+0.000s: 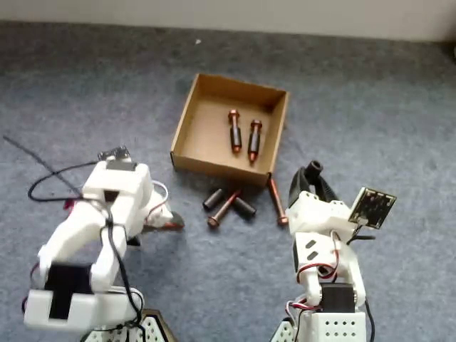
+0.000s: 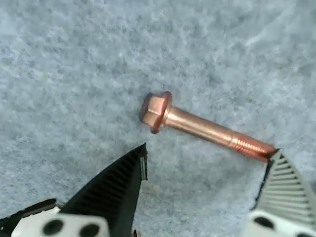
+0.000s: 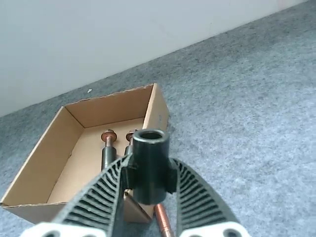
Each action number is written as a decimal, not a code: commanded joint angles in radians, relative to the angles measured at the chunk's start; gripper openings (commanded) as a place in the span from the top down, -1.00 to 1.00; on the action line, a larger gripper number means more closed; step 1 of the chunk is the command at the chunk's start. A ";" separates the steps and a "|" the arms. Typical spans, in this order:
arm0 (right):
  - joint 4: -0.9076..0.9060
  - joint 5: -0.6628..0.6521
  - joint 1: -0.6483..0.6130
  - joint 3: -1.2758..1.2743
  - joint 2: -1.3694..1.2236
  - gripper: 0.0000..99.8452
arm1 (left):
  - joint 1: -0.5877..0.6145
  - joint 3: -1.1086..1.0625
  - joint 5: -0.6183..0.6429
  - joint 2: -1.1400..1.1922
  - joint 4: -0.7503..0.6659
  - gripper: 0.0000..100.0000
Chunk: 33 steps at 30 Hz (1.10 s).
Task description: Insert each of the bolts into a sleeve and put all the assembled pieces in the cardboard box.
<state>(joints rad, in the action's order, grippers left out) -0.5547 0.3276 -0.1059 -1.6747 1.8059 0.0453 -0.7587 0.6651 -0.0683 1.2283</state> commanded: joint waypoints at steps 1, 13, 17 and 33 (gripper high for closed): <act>0.030 -0.015 0.012 -0.073 0.030 0.99 | 0.033 0.119 0.041 0.101 -0.008 0.28; 0.030 -0.017 0.012 -0.073 0.030 0.99 | 0.090 0.173 0.114 0.127 -0.121 0.29; 0.030 -0.017 0.012 -0.073 0.030 0.99 | 0.087 0.170 0.114 0.128 -0.132 0.29; 0.030 -0.017 0.012 -0.073 0.030 0.99 | 0.073 0.143 0.109 0.128 -0.221 0.89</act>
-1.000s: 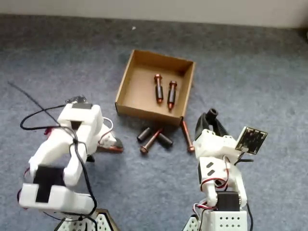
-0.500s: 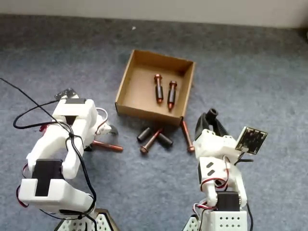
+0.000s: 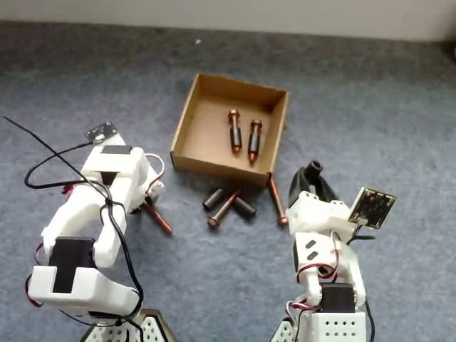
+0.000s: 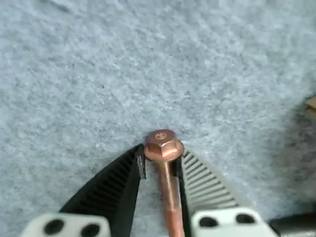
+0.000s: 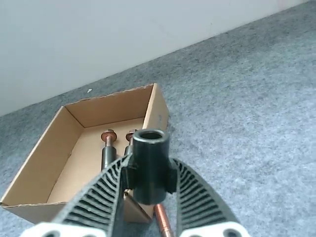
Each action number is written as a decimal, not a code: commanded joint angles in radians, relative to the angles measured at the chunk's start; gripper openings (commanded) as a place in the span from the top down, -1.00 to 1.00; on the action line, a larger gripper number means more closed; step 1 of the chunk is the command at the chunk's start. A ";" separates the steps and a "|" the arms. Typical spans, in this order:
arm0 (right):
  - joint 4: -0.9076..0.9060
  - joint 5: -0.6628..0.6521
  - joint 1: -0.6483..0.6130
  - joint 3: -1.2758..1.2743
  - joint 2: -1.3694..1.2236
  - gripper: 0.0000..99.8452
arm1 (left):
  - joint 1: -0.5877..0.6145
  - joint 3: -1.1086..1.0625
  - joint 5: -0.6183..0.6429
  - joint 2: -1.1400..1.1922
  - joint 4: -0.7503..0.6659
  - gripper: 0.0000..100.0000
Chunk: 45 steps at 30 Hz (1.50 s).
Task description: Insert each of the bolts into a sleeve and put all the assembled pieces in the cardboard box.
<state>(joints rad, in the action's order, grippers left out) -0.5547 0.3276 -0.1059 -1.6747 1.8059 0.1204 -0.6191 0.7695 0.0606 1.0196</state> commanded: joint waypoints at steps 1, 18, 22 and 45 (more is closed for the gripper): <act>0.030 -0.017 0.012 -0.073 0.030 0.99 | -0.002 0.008 0.005 -0.001 -0.012 0.89; 0.030 -0.017 0.012 -0.073 0.030 0.99 | -0.002 0.150 -0.173 -0.013 0.032 0.99; 0.030 -0.017 0.012 -0.073 0.030 0.99 | -0.033 0.209 -0.227 -0.051 0.133 0.99; 0.025 -0.018 0.004 -0.073 0.030 0.99 | -0.193 -0.315 -0.295 -0.905 -0.321 0.99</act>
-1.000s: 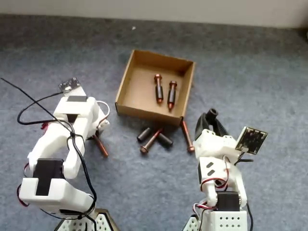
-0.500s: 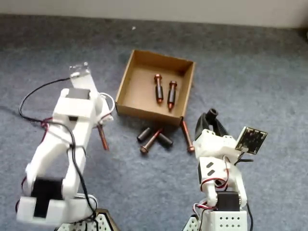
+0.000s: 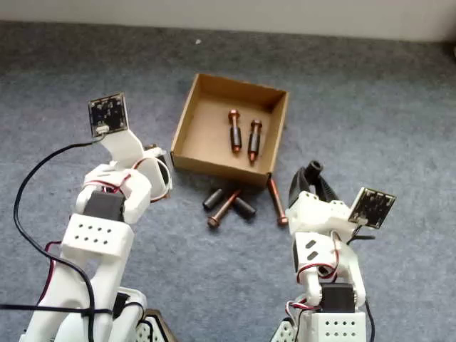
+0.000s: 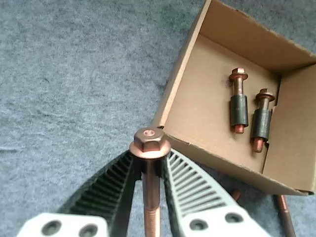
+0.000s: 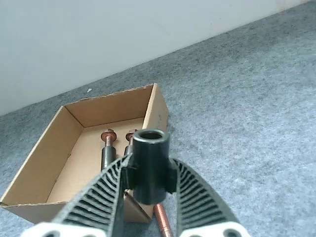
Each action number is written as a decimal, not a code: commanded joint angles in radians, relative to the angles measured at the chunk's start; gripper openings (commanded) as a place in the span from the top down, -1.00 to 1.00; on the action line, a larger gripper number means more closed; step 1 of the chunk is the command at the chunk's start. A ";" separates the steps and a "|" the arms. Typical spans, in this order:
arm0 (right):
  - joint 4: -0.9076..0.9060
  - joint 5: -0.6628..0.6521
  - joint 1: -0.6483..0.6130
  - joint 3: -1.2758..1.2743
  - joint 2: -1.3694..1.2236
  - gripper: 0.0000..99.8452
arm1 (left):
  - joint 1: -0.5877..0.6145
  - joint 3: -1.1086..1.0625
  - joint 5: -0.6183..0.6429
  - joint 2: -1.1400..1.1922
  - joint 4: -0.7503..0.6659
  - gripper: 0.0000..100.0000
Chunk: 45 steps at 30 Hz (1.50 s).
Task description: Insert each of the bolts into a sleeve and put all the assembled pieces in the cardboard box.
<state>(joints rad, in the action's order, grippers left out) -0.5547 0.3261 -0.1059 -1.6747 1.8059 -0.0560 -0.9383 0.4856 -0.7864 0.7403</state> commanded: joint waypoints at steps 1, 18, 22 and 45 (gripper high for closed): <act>0.025 -0.017 0.002 -0.073 0.030 0.99 | -0.016 0.004 -0.011 -0.065 -0.040 0.99; -0.001 -0.109 -0.104 -0.116 0.028 0.99 | -0.110 -0.209 -0.078 -0.371 -0.160 0.99; -0.044 -0.166 -0.185 -0.116 0.028 0.99 | -0.110 -0.254 -0.080 -0.429 -0.203 0.99; -0.059 -0.502 -0.456 -0.116 0.028 0.99 | -0.254 -0.282 -0.075 -0.694 -0.328 0.99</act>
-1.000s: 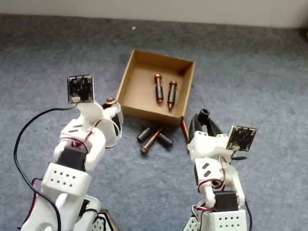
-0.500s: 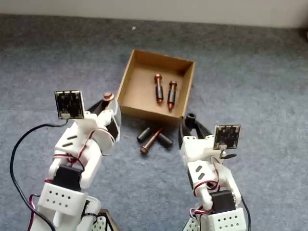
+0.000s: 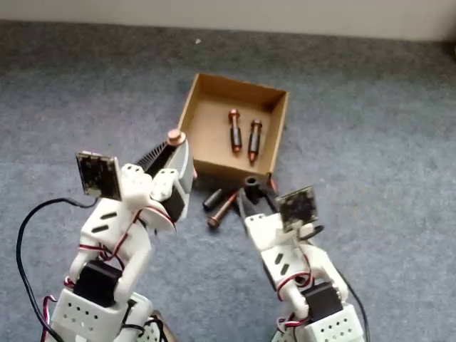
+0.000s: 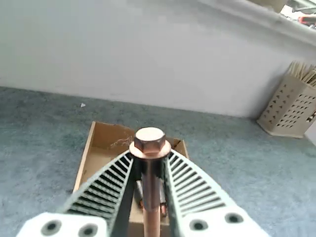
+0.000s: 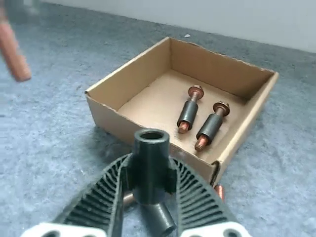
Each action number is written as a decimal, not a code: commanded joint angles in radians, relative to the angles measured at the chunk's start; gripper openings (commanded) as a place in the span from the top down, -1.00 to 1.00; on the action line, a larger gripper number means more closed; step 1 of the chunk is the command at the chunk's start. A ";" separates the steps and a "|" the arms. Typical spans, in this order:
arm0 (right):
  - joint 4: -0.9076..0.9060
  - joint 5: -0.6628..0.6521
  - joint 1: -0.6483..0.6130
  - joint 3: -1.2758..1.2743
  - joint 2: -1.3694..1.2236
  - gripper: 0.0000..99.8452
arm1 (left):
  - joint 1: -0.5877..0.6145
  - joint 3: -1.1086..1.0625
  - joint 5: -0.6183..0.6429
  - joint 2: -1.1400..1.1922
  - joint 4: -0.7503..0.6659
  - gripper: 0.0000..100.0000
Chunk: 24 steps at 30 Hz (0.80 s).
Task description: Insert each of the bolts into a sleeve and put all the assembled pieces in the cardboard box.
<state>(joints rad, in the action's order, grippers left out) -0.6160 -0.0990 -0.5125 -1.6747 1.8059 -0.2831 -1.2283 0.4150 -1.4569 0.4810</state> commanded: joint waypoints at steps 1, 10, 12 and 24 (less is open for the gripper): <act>0.002 -0.087 -0.062 -0.116 0.028 0.99 | -0.033 0.008 -0.005 -0.024 -0.084 0.99; 0.104 -0.091 -0.071 -0.116 0.028 0.99 | -0.139 0.016 -0.003 -0.024 -0.106 0.99; 0.119 -0.091 -0.071 -0.116 0.028 0.99 | -0.145 0.016 -0.003 -0.024 -0.107 0.99; 0.140 -0.092 -0.068 -0.116 0.028 0.99 | -0.214 0.002 -0.003 -0.013 -0.155 0.99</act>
<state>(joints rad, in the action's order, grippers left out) -0.5040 -0.1772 -0.5754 -1.6747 1.8059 -0.4595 -1.2283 0.4150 -1.4630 0.3552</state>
